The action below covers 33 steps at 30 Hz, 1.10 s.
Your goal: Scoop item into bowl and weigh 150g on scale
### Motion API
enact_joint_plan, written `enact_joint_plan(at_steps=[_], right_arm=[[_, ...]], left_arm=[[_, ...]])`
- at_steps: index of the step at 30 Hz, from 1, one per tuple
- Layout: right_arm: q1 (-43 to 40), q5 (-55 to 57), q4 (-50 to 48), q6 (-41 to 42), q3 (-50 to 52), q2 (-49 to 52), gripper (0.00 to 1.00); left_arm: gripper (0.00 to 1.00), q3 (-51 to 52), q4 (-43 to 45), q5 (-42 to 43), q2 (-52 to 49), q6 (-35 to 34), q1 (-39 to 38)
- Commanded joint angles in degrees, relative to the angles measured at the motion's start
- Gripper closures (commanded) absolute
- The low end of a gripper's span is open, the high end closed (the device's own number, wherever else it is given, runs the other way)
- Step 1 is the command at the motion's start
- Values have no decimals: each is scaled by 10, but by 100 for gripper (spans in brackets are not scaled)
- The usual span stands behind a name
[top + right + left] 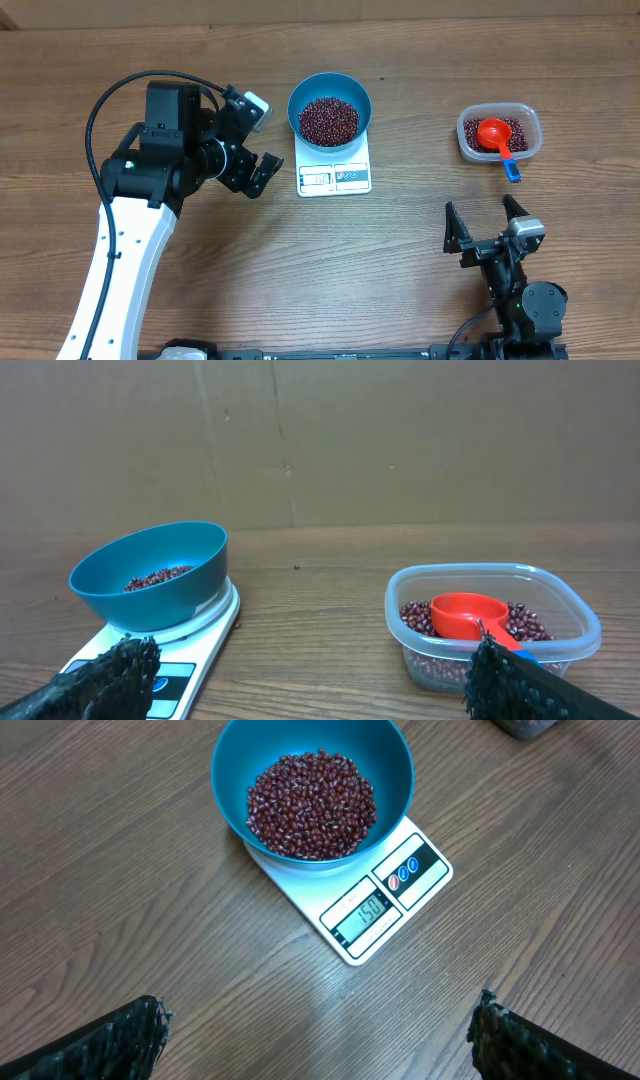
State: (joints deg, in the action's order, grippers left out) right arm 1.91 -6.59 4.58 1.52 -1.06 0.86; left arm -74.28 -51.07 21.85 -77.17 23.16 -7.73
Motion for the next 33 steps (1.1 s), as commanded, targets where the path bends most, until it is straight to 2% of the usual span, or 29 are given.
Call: enact_joint_plan(at_steps=[1,16,25,33], right_arm=[[3,5,-3,3,6,-4,0],[3,5,-3,3,6,-4,0],[3,5,-3,3,6,-4,0],[3,5,-3,3,6,-4,0]], left_arm=[[1,1,1,0,-4,15,3],[0,1,1,0,2,15,2],[0,8,7,-55,91,15,2],[1,71,84,-53,210,-75,34]])
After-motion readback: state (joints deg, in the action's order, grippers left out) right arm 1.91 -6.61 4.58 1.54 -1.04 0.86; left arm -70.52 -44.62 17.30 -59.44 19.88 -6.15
